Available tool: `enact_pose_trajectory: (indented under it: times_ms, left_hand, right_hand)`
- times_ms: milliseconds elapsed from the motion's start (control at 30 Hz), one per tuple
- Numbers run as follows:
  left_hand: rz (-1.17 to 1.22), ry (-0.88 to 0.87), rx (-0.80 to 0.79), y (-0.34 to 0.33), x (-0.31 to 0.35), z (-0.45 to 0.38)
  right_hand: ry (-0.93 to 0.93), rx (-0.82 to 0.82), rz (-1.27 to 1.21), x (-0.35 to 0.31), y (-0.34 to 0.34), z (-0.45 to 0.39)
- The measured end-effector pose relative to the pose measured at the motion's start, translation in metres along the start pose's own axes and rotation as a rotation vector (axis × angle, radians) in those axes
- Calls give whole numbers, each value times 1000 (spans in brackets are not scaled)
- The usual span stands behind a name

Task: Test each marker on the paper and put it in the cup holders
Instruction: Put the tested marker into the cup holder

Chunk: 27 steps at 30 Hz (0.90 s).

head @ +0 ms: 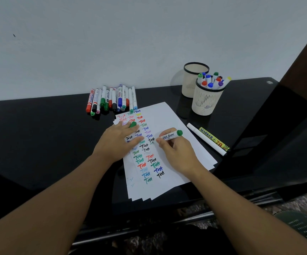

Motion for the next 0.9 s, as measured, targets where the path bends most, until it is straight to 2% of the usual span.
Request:
enact_pose_trajectory:
  times_ms: [233,400,900]
  left_hand:
    - [34,0,30,1,0,1]
    - [43,5,27,1,0,1]
    - [35,2,33,2,0,2]
  right_hand:
    - [36,-21,24,-3,-1,3]
    - [16,-4,-44,-3,1,4]
    - [-4,30,7,-3,3,4]
Point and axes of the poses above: each hand's wrist, its own z-axis away from the middle knuckle, its own y-axis out of the back of the hand, x = y × z, the point moved 5 cm from there along -z, towards the middle knuckle, and after that the axes turned 3 degrees about y, right-handed, at the moved point
